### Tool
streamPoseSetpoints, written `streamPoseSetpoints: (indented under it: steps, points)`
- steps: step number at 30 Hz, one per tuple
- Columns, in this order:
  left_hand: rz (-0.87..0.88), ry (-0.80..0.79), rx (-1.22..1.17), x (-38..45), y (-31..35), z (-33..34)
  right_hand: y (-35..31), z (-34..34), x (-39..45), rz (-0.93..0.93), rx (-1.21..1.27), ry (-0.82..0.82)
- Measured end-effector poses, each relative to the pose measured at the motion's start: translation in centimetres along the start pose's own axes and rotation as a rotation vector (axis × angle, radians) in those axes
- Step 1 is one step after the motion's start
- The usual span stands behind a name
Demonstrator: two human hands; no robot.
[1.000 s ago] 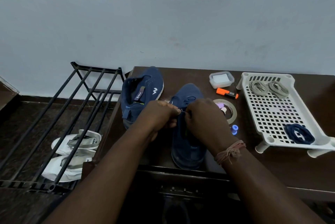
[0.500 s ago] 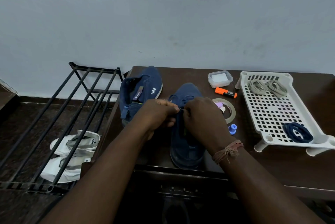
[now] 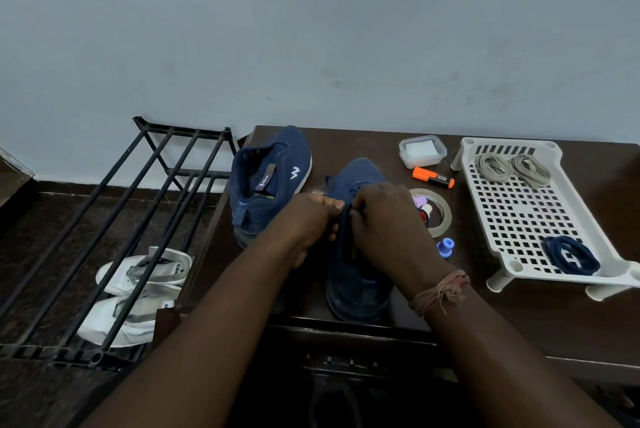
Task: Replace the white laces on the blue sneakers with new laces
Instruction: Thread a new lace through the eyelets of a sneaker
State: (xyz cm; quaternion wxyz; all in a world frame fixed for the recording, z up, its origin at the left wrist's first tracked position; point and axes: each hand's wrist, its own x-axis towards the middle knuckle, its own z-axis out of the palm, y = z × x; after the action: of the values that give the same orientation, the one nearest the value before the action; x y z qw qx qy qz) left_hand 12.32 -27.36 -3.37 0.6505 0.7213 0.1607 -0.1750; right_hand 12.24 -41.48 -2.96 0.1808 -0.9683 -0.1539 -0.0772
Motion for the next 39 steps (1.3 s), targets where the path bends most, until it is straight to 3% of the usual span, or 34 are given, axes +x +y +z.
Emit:
streamPoseSetpoints:
  steps: [4, 5, 8, 11, 13, 17, 19, 22, 25, 28, 30, 34, 39]
  points:
    - [0.144, 0.155, 0.376, 0.3, 0.7, 0.0, 0.5, -0.9, -0.3, 0.044, 0.201, -0.04]
    - [0.139, 0.192, 0.292, 0.5, 1.4, -0.5, 0.7, -1.2, -0.3, 0.049, 0.243, -0.065]
    - [0.079, 0.237, -0.388, 0.8, 3.3, -2.6, 1.8, -2.2, -0.4, 0.063, 0.243, -0.17]
    - [0.034, 0.214, -0.548, 0.4, 3.6, -5.0, 2.9, -2.7, -0.3, 0.106, 0.229, -0.242]
    - [-0.01, 0.12, -0.37, -0.5, 3.4, -5.5, 3.2, -3.0, -0.2, 0.136, 0.256, -0.258]
    - [-0.015, -0.024, 0.442, -1.7, 3.1, -5.1, 3.2, -3.0, -0.1, 0.187, 0.297, -0.23]
    - [-0.006, -0.078, 0.58, -1.7, 2.9, -4.9, 3.2, -3.0, -0.1, 0.213, 0.31, -0.223]
    - [0.075, -0.138, 0.302, -1.6, 2.9, -4.9, 3.4, -3.1, 0.0, 0.249, 0.344, -0.232]
    - [0.205, -0.17, -0.209, -0.8, 3.2, -5.0, 3.4, -3.1, 0.1, 0.27, 0.325, -0.25]
    - [0.123, -0.238, -0.608, -0.6, 3.7, -5.3, 3.3, -3.1, 0.1, 0.289, 0.316, -0.258]
    - [0.03, -0.229, -0.658, -0.6, 3.7, -5.6, 3.4, -3.1, 0.1, 0.298, 0.311, -0.254]
    - [-0.158, -0.136, -0.505, -1.0, 3.9, -6.6, 3.6, -3.1, 0.0, 0.328, 0.324, -0.235]
    - [-0.208, -0.066, 0.236, -1.7, 2.9, -5.6, 3.5, -2.8, 0.0, 0.328, 0.324, -0.203]
